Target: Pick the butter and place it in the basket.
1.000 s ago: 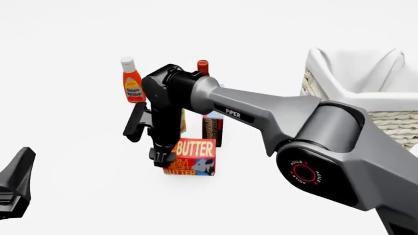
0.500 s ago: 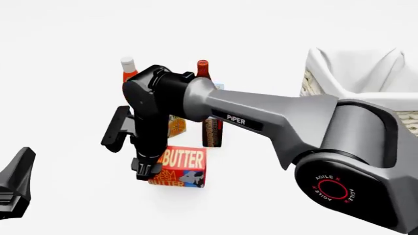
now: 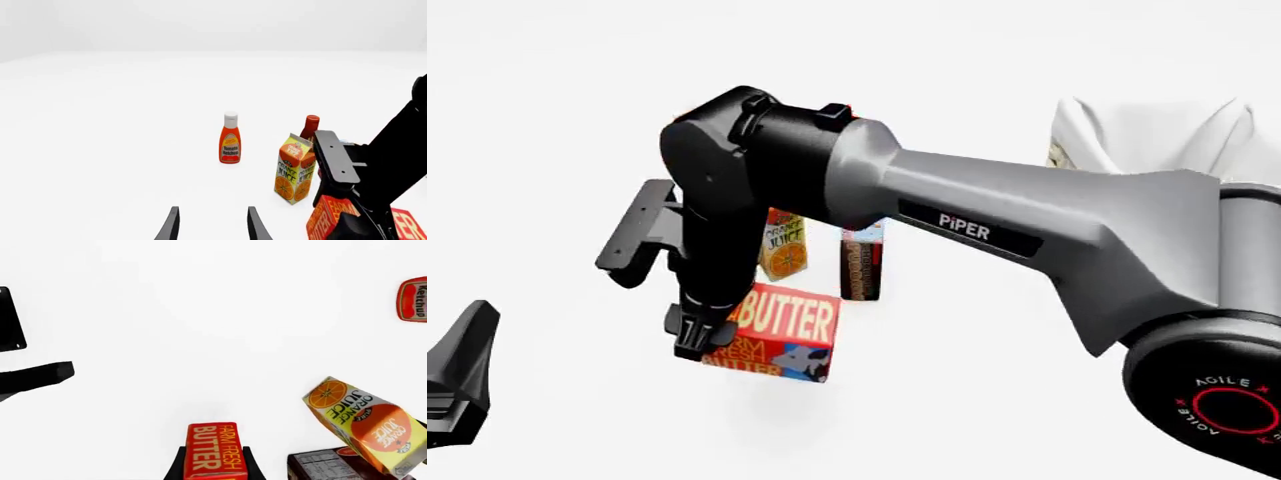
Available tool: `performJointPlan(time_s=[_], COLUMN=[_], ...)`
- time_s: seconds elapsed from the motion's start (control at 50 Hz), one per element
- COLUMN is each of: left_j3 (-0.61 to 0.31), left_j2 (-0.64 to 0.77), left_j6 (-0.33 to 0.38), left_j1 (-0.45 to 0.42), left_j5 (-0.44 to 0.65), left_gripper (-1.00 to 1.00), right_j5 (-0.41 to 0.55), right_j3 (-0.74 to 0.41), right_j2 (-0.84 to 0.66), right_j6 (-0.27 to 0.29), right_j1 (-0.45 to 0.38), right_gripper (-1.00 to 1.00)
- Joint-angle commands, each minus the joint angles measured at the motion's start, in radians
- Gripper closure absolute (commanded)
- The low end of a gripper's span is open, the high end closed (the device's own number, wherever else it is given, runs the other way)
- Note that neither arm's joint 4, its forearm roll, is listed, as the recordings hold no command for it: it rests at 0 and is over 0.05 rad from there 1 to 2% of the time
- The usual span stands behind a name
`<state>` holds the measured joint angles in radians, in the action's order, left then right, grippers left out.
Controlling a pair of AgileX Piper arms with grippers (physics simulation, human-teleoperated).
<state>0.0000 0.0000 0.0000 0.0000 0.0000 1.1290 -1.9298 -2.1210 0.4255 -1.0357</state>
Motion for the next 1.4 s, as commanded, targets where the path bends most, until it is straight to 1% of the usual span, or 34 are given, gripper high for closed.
performJointPlan(time_s=[0.02,0.06,0.1,0.26,0.3,0.32,0.42,0.6,0.64,0.66,0.72,0.82,0.86,0.88,0.92,1.14,1.18,1.4], left_j3=[0.0,0.0,0.0,0.0,0.0,0.0,0.0,0.0,0.0,0.0,0.0,0.0,0.0,0.0,0.0,0.0,0.0,0.0], left_j2=[0.0,0.0,0.0,0.0,0.0,0.0,0.0,0.0,0.0,0.0,0.0,0.0,0.0,0.0,0.0,0.0,0.0,0.0], left_j6=[0.0,0.0,0.0,0.0,0.0,0.0,0.0,0.0,0.0,0.0,0.0,0.0,0.0,0.0,0.0,0.0,0.0,0.0], left_j1=[0.0,0.0,0.0,0.0,0.0,0.0,0.0,0.0,0.0,0.0,0.0,0.0,0.0,0.0,0.0,0.0,0.0,0.0], left_j5=[0.0,0.0,0.0,0.0,0.0,0.0,0.0,0.0,0.0,0.0,0.0,0.0,0.0,0.0,0.0,0.0,0.0,0.0], left_gripper=[-1.0,-1.0,-1.0,-1.0,-1.0,-1.0,-1.0,-1.0,-1.0,-1.0,-1.0,-1.0,-1.0,-1.0,-1.0,-1.0,-1.0,-1.0], right_j5=[-0.022,-0.022,-0.038,-0.067,-0.067,-0.078,-0.101,-0.123,-0.136,-0.139,-0.148,-0.167,-0.167,-0.172,-0.175,-0.197,-0.2,-0.221], right_j3=[0.021,0.021,0.032,0.064,0.065,0.078,0.104,0.131,0.135,0.141,0.152,0.178,0.178,0.183,0.186,0.202,0.205,0.232], right_j2=[0.084,0.084,0.123,0.172,0.173,0.193,0.226,0.263,0.287,0.298,0.307,0.346,0.346,0.366,0.373,0.453,0.467,0.524], right_j6=[-0.077,-0.077,-0.114,-0.145,-0.145,-0.158,-0.176,-0.197,-0.206,-0.228,-0.218,-0.238,-0.238,-0.238,-0.233,-0.253,-0.264,-0.276], right_j1=[-0.017,-0.017,-0.029,-0.023,-0.023,-0.02,-0.013,-0.005,0.012,0.001,0.017,0.031,0.031,0.049,0.057,0.095,0.096,0.141], right_gripper=[1.0,1.0,1.0,1.0,1.0,1.0,1.0,1.0,1.0,1.0,1.0,1.0,1.0,1.0,1.0,1.0,1.0,1.0])
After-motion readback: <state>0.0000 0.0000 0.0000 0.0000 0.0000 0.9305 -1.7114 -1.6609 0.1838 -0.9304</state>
